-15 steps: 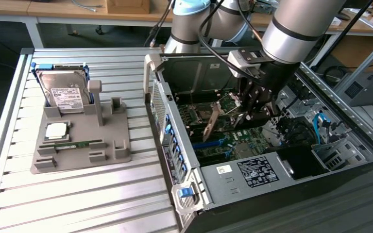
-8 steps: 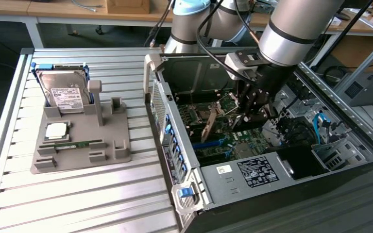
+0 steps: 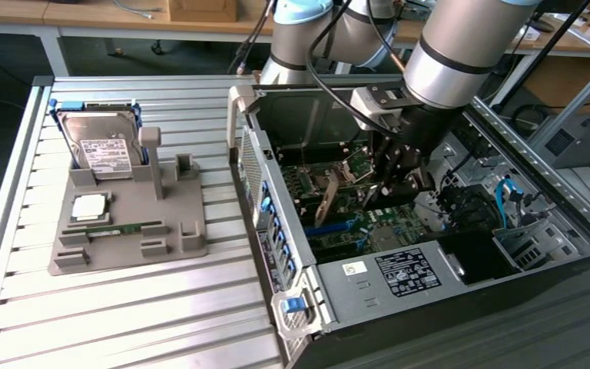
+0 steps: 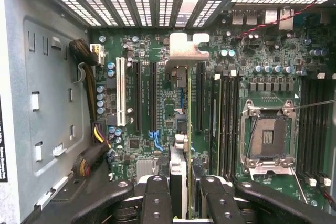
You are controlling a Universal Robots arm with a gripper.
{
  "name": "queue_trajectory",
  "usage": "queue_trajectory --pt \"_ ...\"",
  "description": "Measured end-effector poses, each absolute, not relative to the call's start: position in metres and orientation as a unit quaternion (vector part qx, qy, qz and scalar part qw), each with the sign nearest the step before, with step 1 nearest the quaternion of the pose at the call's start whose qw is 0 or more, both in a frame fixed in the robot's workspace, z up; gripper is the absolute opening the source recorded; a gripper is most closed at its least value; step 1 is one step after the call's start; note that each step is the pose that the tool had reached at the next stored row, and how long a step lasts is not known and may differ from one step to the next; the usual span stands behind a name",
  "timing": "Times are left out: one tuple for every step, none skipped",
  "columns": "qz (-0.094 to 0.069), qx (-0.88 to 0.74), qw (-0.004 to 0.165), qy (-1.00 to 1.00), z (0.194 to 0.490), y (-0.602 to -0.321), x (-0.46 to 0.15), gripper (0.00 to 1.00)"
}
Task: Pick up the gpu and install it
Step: 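Insert the gpu into the slot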
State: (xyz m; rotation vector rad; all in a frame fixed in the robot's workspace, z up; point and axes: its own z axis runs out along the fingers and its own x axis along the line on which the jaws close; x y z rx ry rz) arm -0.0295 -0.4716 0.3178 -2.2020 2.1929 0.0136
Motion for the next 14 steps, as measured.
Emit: queue_trajectory --pt "0.004 -0.708 0.017 0.706 0.3173 -0.4716 -0.0301 0.27" --pt "0.004 -0.708 0.017 0.706 0.3167 -0.4715 -0.0308 0.27" --pt "0.004 -0.708 0.017 0.706 0.3162 -0.4713 -0.0312 0.27" --pt "0.004 -0.708 0.017 0.706 0.3159 -0.4706 -0.0313 0.27" --pt "0.004 -0.708 0.017 0.706 0.3156 -0.4693 -0.0314 0.27" --pt "0.004 -0.708 0.017 0.706 0.3152 -0.4681 -0.0314 0.27" --pt "0.004 -0.708 0.017 0.706 0.3149 -0.4673 -0.0317 0.27" --pt "0.004 -0.708 0.017 0.706 0.3145 -0.4669 -0.032 0.27" --pt "0.004 -0.708 0.017 0.706 0.3141 -0.4667 -0.0325 0.27" --pt "0.004 -0.708 0.017 0.706 0.3138 -0.4665 -0.0331 0.27" --pt "0.004 -0.708 0.017 0.706 0.3134 -0.4664 -0.0338 0.27" --pt "0.004 -0.708 0.017 0.706 0.3129 -0.4663 -0.0347 0.27" --pt "0.004 -0.708 0.017 0.706 0.3126 -0.4662 -0.0351 0.27" --pt "0.004 -0.708 0.017 0.706 0.3122 -0.4661 -0.0357 0.27"
